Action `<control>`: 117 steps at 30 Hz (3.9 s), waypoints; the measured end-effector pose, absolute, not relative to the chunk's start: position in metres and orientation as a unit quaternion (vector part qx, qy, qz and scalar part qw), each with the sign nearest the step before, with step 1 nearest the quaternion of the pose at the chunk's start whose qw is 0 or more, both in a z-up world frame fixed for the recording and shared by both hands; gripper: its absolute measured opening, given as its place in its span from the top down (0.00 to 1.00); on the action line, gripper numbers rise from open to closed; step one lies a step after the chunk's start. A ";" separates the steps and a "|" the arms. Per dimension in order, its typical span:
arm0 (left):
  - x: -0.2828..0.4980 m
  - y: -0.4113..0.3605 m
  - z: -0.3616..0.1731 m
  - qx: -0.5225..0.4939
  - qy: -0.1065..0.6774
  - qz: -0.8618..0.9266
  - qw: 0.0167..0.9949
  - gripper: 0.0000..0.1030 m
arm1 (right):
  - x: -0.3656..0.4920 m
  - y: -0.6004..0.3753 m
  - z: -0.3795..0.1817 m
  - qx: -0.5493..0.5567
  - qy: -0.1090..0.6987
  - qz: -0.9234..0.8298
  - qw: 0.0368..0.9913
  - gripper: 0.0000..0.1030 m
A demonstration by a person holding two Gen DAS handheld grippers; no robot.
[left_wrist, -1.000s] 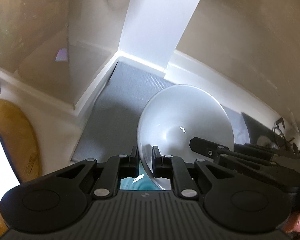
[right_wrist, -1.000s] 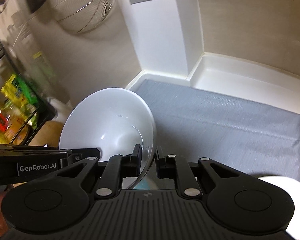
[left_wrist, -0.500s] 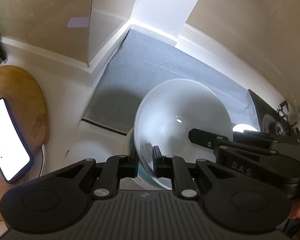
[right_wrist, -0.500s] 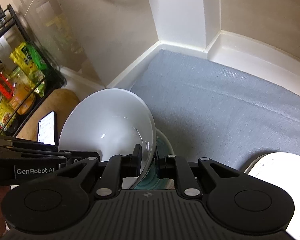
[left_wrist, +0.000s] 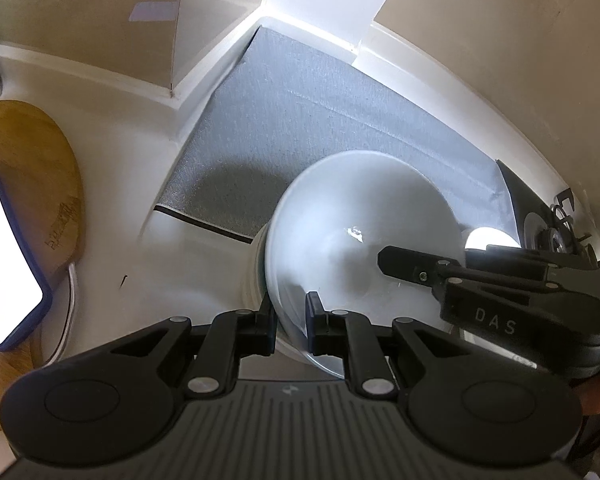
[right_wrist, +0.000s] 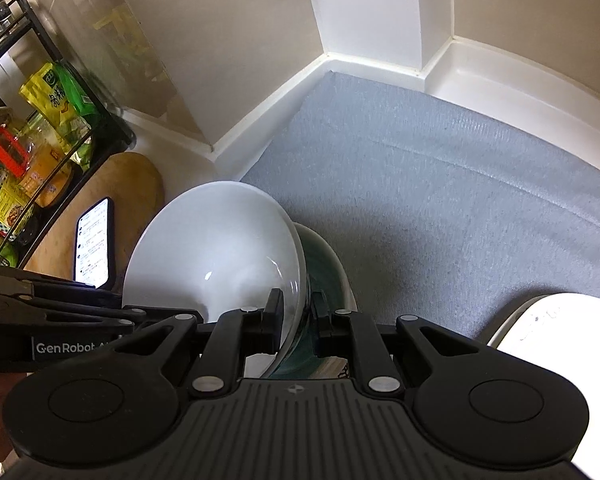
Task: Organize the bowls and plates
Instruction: 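Lower the blue-banded bowl into the teal bowl and open both grippers, then close both grippers on the rim of the nested bowl stack, then lift the nested bowls with both grippers and carry them toward the plate stack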
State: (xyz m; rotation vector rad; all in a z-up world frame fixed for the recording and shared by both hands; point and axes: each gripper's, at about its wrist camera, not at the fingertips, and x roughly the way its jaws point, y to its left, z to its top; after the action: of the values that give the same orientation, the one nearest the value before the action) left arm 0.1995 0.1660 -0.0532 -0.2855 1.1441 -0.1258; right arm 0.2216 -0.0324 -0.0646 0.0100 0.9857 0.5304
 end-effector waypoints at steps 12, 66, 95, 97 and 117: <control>0.202 0.166 -0.057 -0.116 0.538 -0.044 0.834 0.83 | 0.222 -0.034 -0.057 -0.008 0.448 0.246 0.860 0.88; 0.228 0.194 -0.123 -0.231 0.552 -0.045 0.800 0.00 | 0.260 -0.067 -0.123 0.137 0.578 0.182 0.784 0.29; 0.216 0.217 -0.129 -0.296 0.541 -0.059 0.785 0.00 | 0.252 -0.070 -0.148 0.238 0.581 0.183 0.756 0.15; 0.218 0.214 -0.128 -0.296 0.542 -0.060 0.784 0.00 | 0.251 -0.072 -0.148 0.238 0.578 0.186 0.758 0.12; 0.228 0.213 -0.131 -0.305 0.535 -0.071 0.785 0.00 | 0.250 -0.066 -0.148 0.223 0.563 0.223 0.764 0.00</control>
State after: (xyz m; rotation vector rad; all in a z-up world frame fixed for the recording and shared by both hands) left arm 0.2279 0.2135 -0.1309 -0.6583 1.1531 -0.1521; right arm 0.2503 -0.0662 -0.1484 0.4841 1.2249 0.4837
